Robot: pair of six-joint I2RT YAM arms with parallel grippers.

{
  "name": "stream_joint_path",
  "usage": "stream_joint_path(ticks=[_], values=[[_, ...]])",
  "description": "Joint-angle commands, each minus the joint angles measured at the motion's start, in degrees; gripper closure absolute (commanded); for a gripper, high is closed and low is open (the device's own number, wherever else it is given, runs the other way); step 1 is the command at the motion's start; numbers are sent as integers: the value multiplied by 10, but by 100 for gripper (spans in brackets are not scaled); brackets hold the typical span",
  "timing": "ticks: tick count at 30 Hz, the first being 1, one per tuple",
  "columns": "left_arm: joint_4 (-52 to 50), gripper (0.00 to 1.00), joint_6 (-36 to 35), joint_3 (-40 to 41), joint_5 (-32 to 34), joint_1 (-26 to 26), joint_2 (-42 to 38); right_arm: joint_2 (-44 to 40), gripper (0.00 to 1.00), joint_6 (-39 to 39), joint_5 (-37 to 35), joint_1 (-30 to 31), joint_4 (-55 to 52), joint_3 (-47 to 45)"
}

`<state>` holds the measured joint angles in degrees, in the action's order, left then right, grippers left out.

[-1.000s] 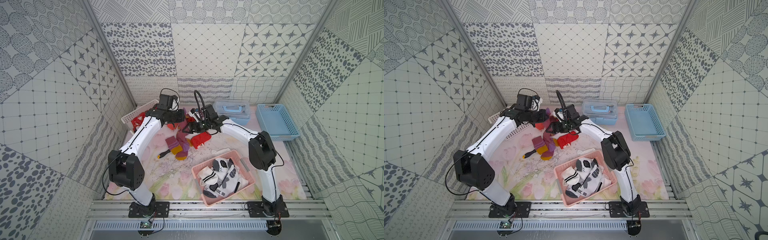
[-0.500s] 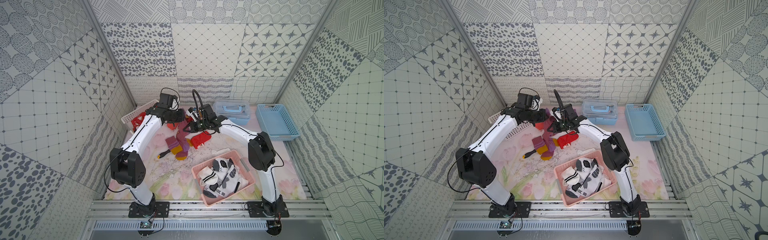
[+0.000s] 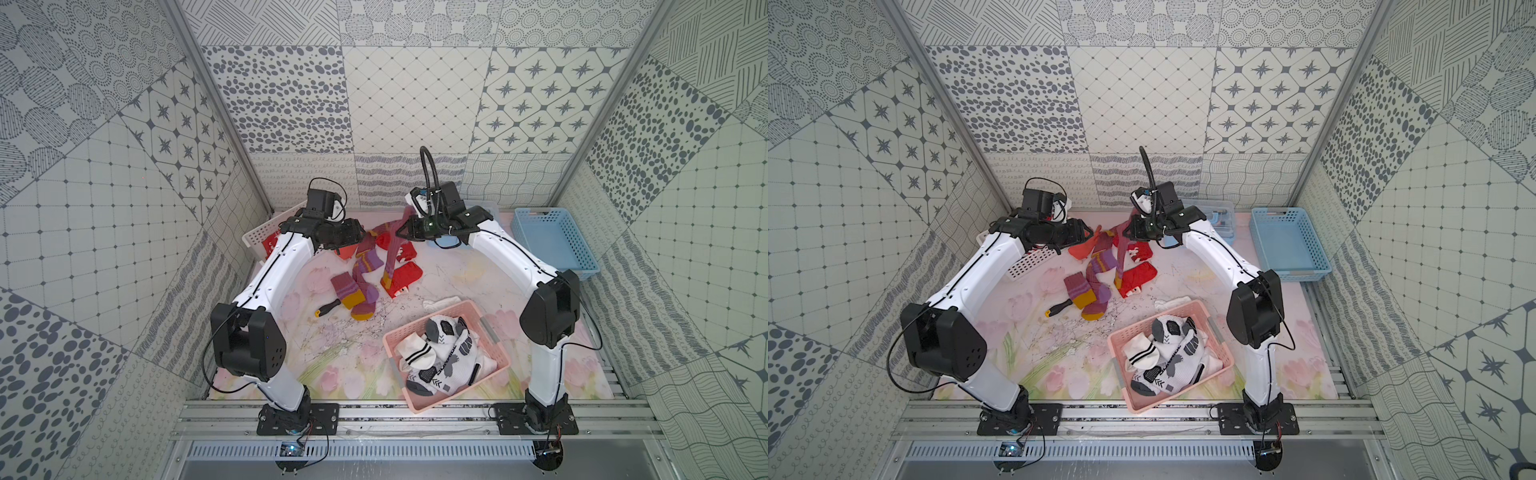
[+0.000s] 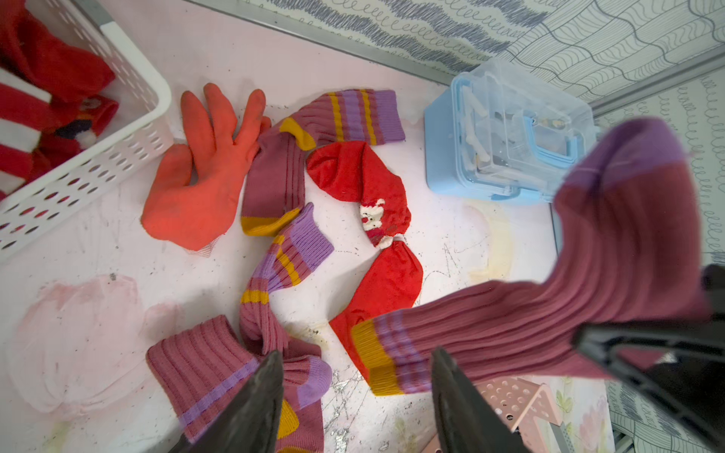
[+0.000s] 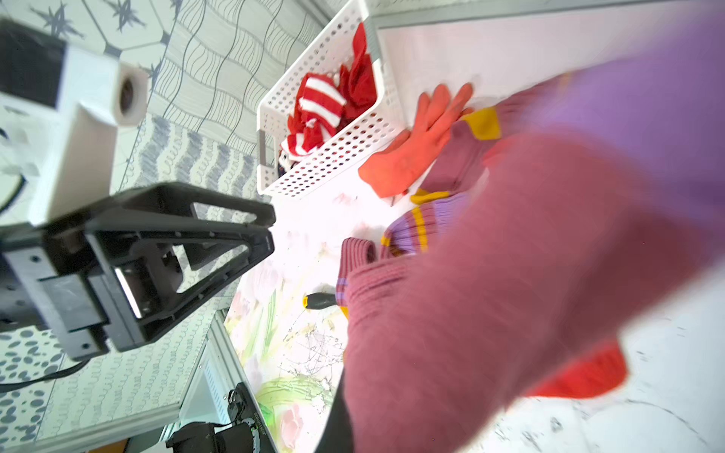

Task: Sort the socks into the basket by color
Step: Pick up the sock from the center of the board, then place the sock in the bin.

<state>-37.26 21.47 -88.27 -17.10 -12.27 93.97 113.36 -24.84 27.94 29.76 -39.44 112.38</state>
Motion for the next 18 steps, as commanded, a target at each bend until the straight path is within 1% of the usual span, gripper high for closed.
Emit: stream_joint_path(ticks=[1,5,8,10,13,15,18], values=[[-25,39,14,29,12,7,-17,-28,100,10,-55,-23,-52,31],[-28,38,23,58,12,7,-20,-44,100,5,-115,-56,-66,40],[-24,38,29,81,9,5,-25,-55,100,2,-184,-80,-68,40],[-19,38,33,94,9,3,-28,-65,100,5,-244,-97,-56,28],[-16,38,36,102,9,1,-29,-96,100,23,-331,-118,10,-21],[-15,38,36,103,10,-2,-27,-118,100,52,-384,-129,72,-71],[-14,38,38,102,11,-6,-25,-143,100,85,-441,-143,154,-129]])
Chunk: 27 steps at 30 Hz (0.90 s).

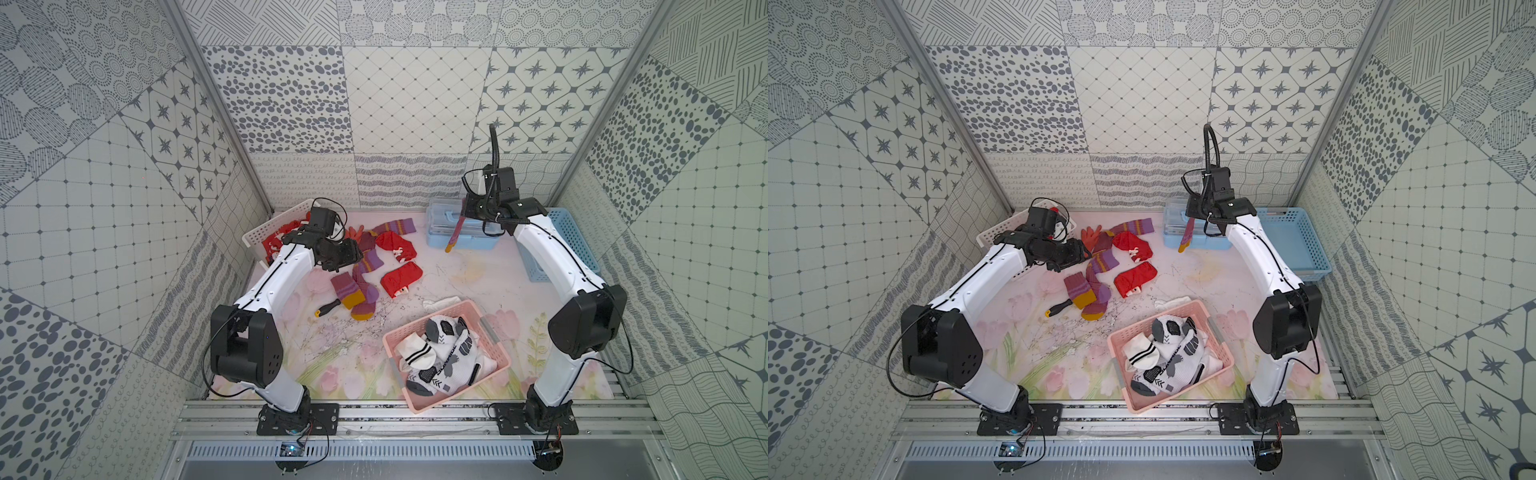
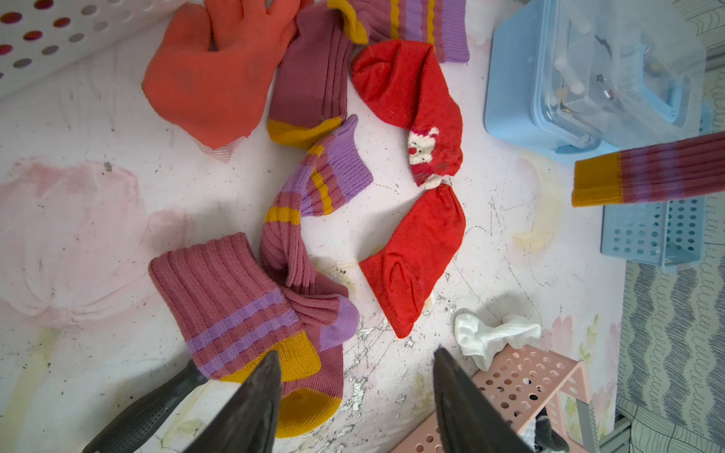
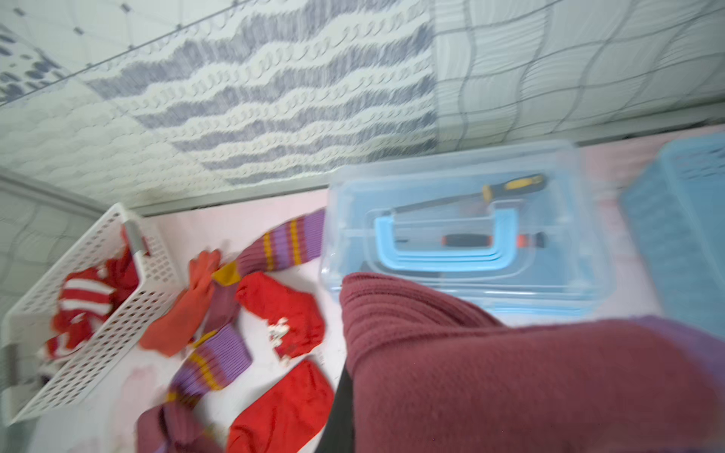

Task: Sort the socks into the basket by color
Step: Place the sock in the bin.

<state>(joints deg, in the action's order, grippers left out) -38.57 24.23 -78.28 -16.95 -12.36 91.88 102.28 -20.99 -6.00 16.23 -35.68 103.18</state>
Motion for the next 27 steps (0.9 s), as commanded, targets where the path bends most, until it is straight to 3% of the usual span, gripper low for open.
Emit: stream_joint_path(ticks=[1,12,27], values=[[-1,39,11,0,10,-7,-3,-41,100,58,-122,-14,148,-59],[-7,39,14,-26,16,-27,23,-89,100,158,-238,-62,463,-237],[-19,40,24,-43,39,-45,40,-44,100,321,-322,-111,695,-294]])
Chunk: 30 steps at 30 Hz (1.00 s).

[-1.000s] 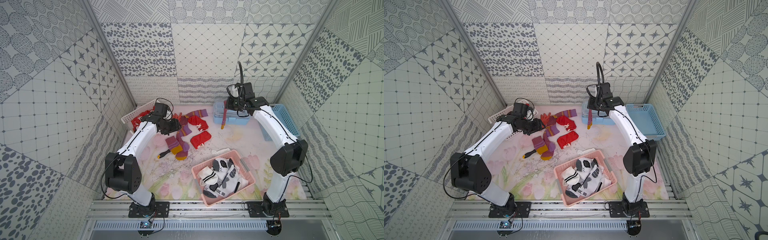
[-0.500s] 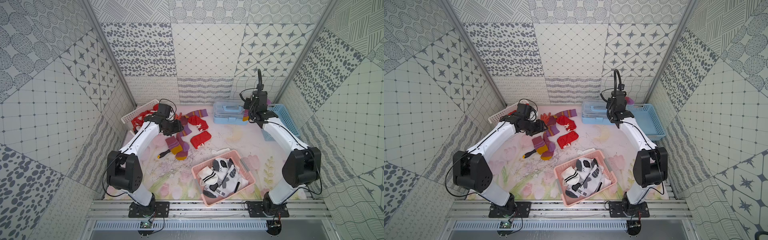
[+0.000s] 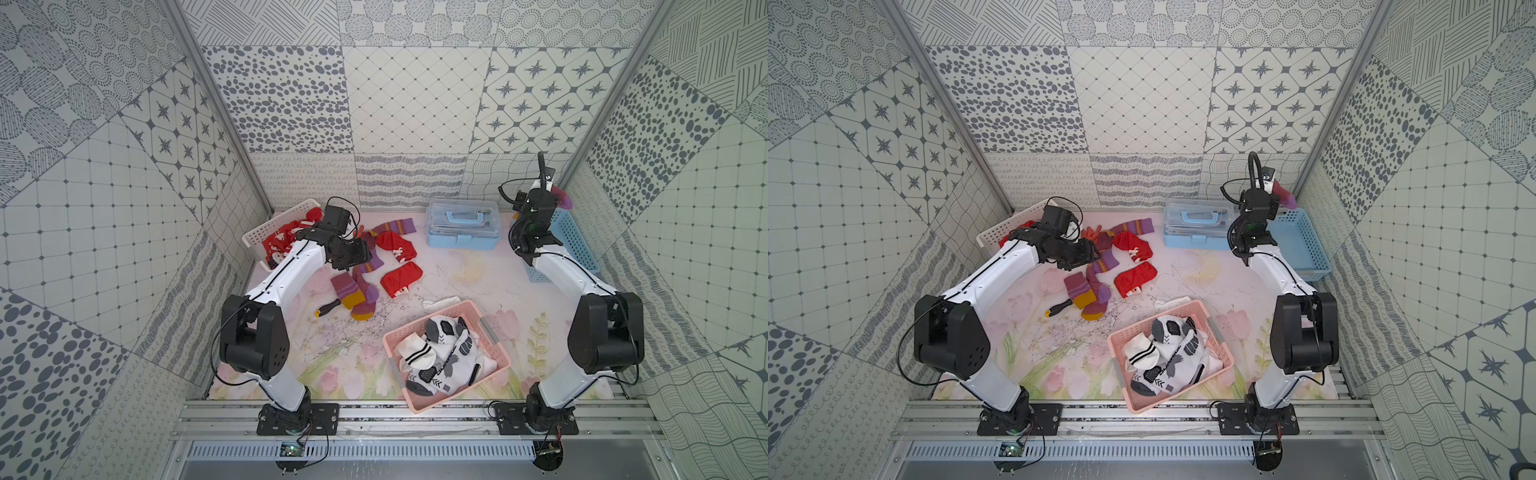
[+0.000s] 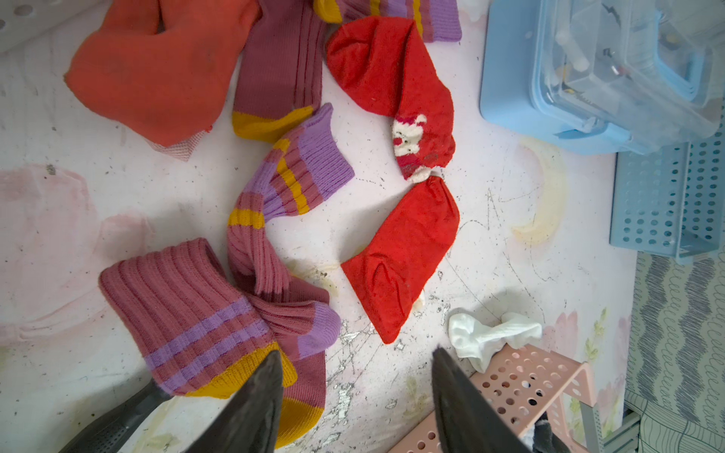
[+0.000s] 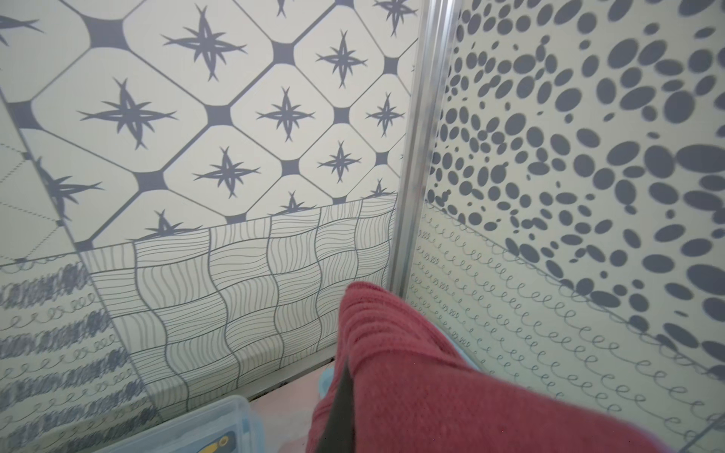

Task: Sort the socks into the basket by color
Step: Place the sock in the bin.

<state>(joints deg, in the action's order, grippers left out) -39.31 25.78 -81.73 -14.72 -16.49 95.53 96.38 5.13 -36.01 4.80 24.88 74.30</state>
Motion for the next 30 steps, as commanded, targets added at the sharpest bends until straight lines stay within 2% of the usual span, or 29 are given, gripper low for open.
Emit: stream_joint_path(ticks=[1,6,21,25,30], values=[[-12,40,9,-11,18,-5,5,16,100,68,-28,4,92,-6],[-9,40,16,-14,19,-8,15,37,100,96,-65,0,133,-33],[-34,39,20,-47,31,-13,41,98,100,41,-43,-97,132,-68],[-36,39,23,-47,36,-13,49,113,100,30,-30,-105,97,-53],[-53,38,26,-50,48,-13,54,128,100,-36,5,-111,-9,-35]])
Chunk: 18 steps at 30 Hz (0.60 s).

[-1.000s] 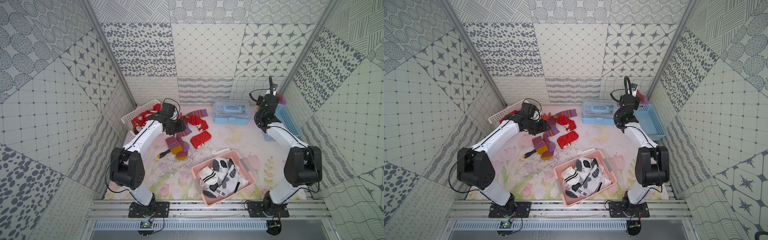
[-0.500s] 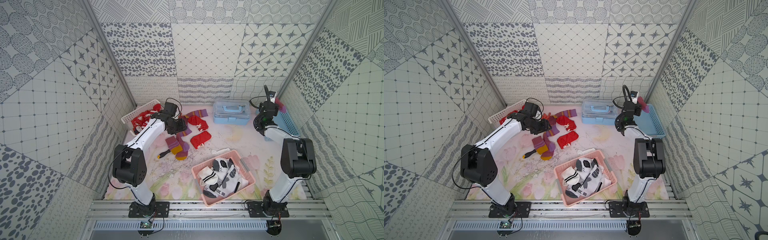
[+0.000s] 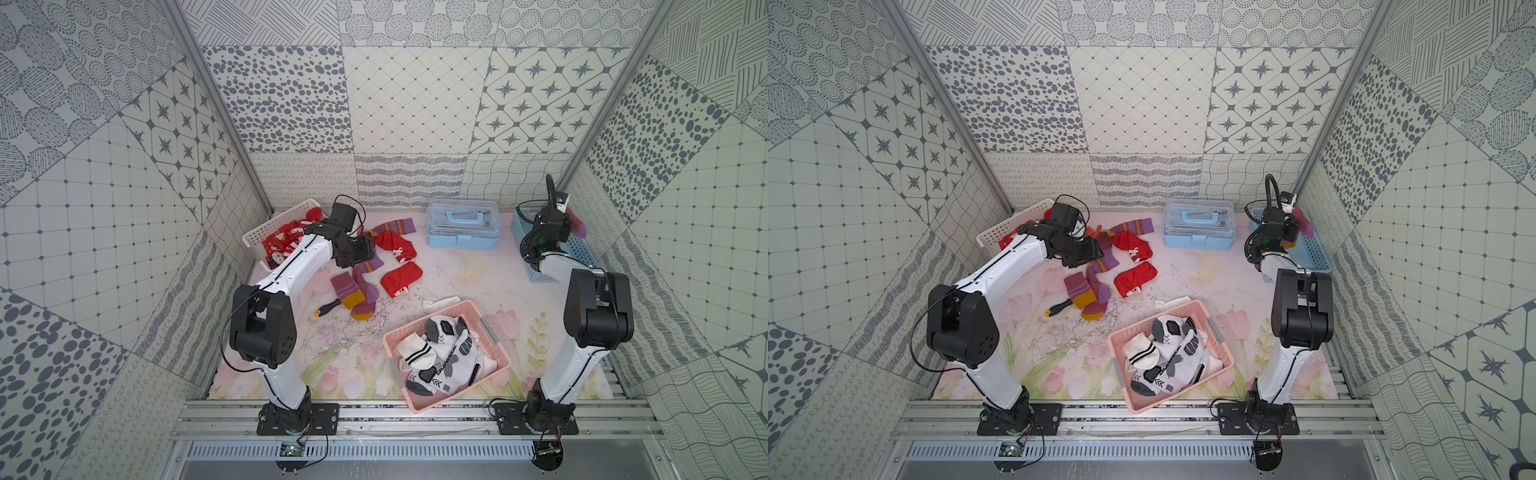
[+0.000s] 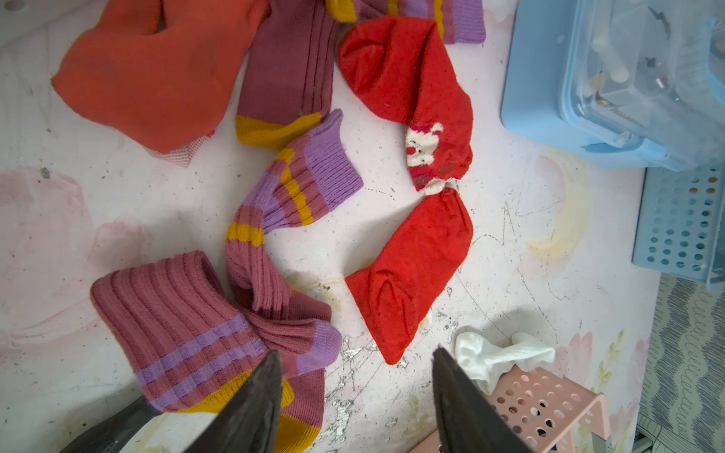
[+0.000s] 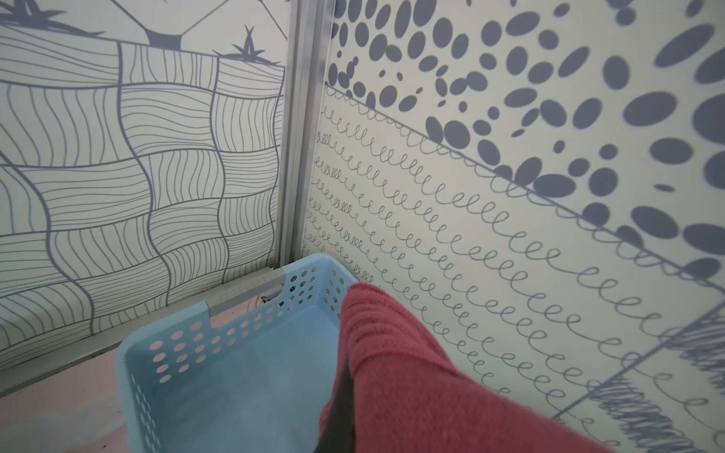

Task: Sort the socks into the basket by color
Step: Place the sock in the bin.

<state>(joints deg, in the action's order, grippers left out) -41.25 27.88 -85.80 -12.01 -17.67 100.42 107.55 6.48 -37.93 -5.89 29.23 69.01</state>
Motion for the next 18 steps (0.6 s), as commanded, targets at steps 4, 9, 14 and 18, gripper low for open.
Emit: stream_joint_path(ticks=[4,9,14,18], values=[[-45,37,8,-2,31,-1,0,26,95,-114,76,-17,-140,38],[-68,35,6,2,41,-1,-5,36,77,-162,116,-33,-196,52],[-88,33,10,8,52,-1,-9,45,40,-177,137,-39,-237,75],[-96,32,16,17,58,-1,-13,44,12,-190,144,-40,-262,87]])
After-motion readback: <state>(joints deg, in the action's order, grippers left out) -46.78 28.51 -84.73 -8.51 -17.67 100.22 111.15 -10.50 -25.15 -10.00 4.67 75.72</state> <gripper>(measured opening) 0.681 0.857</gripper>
